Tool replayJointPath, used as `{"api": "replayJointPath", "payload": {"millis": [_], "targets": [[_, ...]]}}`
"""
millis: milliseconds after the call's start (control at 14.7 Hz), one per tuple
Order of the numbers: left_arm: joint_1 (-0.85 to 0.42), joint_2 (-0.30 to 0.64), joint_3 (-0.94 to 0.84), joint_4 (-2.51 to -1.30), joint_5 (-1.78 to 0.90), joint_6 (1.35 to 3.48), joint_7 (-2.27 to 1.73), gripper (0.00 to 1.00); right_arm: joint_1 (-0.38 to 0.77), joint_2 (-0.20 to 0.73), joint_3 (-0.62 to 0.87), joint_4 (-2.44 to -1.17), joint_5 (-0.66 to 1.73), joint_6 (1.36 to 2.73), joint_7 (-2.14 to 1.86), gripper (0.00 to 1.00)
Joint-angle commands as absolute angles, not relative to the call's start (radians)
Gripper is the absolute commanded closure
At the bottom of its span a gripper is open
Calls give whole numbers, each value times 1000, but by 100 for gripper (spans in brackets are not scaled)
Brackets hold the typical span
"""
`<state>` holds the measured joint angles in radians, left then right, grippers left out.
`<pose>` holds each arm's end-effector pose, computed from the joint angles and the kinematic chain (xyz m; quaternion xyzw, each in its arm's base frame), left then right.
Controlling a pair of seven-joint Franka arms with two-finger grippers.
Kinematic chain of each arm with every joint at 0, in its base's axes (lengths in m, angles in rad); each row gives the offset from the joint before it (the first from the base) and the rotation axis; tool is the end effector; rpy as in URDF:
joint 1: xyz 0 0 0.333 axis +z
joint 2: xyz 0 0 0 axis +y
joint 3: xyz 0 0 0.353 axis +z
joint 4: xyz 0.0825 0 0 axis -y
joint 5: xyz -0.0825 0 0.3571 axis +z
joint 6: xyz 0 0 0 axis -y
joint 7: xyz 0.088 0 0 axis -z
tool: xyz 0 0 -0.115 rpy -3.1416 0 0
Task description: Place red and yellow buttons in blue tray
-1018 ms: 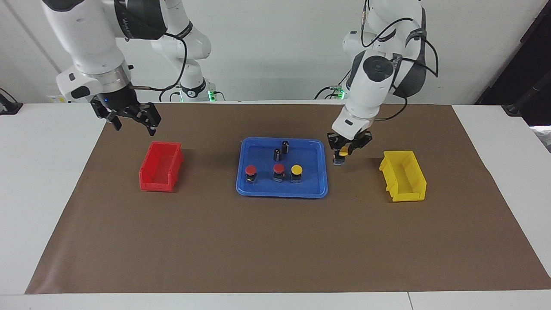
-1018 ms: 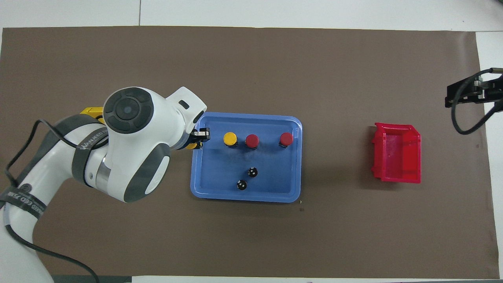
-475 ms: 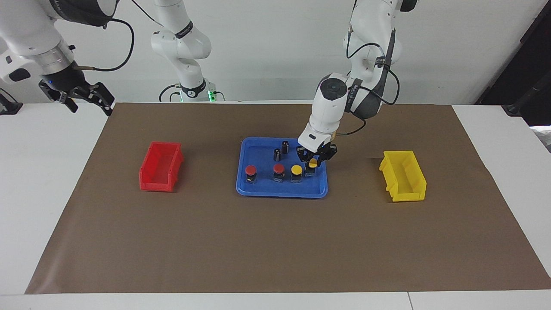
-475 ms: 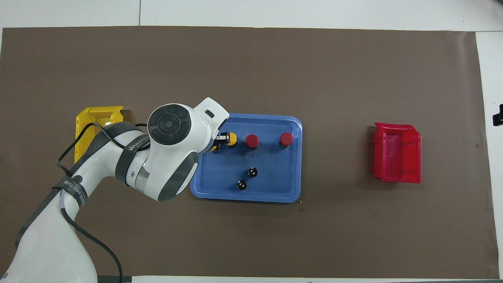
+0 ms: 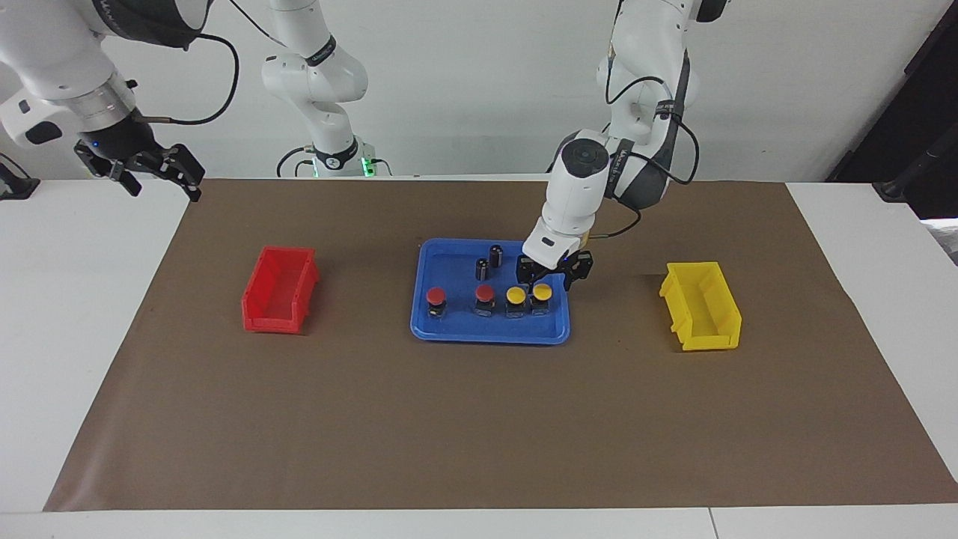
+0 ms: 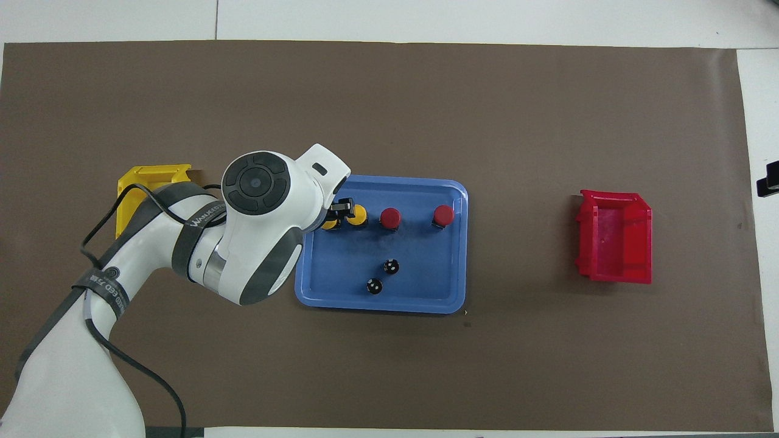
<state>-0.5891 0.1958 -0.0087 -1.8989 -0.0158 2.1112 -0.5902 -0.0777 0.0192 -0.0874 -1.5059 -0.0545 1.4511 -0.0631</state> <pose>0.4873 -0.3325 0.4425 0.9999 0.0003 0.0026 0.0110 0.5133 -0.0918 0.6621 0.9975 -0.0532 -0.0399 0.0236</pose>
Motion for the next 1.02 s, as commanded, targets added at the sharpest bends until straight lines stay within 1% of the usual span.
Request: {"api": "replayJointPath", "payload": {"millis": [0, 136, 339, 407, 475, 611, 747, 950], "targets": [[-546, 120, -2, -1829, -26, 1929, -560, 0, -74, -2, -95, -1534, -37, 1459, -74, 0], [-507, 77, 5, -1821, -25, 1872, -473, 0, -74, -2, -94, -1534, -37, 1457, -75, 0], [-372, -9, 5, -1819, -17, 1757, -233, 0, -74, -3, -94, -1534, -37, 1459, -77, 0], [-309, -33, 3, -1818, -17, 1734, -134, 0, -74, -3, -94, -1535, -37, 1459, -77, 0], [-275, -47, 5, -1803, -18, 1726, -76, 0, -75, -3, -94, -1536, -37, 1460, -77, 0], [-191, -52, 5, -1755, -23, 1688, -51, 0, -75, -2, -94, -1536, -35, 1460, -77, 0], [-147, -57, 8, -1700, -25, 1623, -38, 0, -74, -2, -94, -1534, -35, 1459, -77, 0], [-98, -58, 9, -1681, -25, 1603, 35, 0, -74, -2, -94, -1532, -35, 1460, -77, 0]]}}
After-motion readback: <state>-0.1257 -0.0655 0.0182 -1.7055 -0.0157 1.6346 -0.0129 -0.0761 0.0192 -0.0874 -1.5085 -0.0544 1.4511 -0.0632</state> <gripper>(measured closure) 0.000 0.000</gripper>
